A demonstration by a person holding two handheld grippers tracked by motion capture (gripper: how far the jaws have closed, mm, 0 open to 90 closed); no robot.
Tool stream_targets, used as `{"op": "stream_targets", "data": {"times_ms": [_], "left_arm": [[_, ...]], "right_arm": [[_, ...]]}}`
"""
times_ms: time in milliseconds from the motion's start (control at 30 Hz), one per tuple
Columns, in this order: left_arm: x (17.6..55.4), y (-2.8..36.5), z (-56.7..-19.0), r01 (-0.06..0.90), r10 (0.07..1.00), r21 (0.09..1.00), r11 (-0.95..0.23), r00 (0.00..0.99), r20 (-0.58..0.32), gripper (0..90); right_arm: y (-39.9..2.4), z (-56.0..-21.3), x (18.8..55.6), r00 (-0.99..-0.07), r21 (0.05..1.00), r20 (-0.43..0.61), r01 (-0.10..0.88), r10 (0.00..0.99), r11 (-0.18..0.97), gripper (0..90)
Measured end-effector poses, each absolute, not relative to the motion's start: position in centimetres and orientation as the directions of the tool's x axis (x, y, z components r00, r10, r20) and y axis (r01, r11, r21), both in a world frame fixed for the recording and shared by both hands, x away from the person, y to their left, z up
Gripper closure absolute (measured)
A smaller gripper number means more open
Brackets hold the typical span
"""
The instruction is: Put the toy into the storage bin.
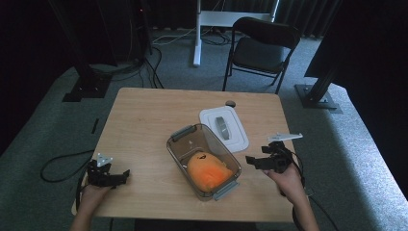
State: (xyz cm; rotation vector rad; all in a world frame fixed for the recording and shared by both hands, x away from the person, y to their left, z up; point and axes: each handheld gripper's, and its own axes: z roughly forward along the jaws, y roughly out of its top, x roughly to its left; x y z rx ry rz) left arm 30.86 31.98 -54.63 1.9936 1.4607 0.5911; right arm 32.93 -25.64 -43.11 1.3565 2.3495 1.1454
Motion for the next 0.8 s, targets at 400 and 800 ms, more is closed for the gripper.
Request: {"op": "stream_targets", "data": {"times_ms": [400,800], "left_arm": [[30.9,32.0,-54.6,0.692,0.954,0.687,-0.222,0.298,0.008,1.3],[30.9,32.0,-54.6,0.693,0.954,0.686,-0.222,0.298,0.008,1.3]], "right_arm": [[-28.2,-44.6,32.1,-0.487,0.702,0.199,0.676,0.851,0.223,12.7],[-30.3,-45.8,31.2,-0.414,0.684,0.162,0.702,0.896,0.2,13.3]]}}
